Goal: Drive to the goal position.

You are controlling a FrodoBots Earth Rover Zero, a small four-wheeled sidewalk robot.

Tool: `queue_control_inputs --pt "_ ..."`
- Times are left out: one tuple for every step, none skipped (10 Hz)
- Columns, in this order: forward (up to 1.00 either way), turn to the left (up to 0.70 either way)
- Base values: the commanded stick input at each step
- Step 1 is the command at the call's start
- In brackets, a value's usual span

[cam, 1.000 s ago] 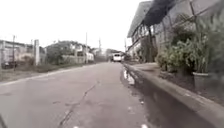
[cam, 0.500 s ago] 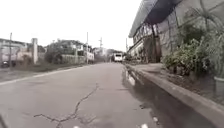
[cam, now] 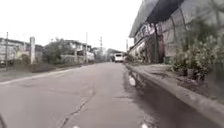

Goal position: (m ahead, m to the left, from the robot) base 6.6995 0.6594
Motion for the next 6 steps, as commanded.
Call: queue_control_inputs --pt "0.9 0.0" --pt "0.9 0.0" --pt "0.9 0.0" --pt "0.9 0.0" --pt "0.9 0.0" --pt "0.9 0.0"
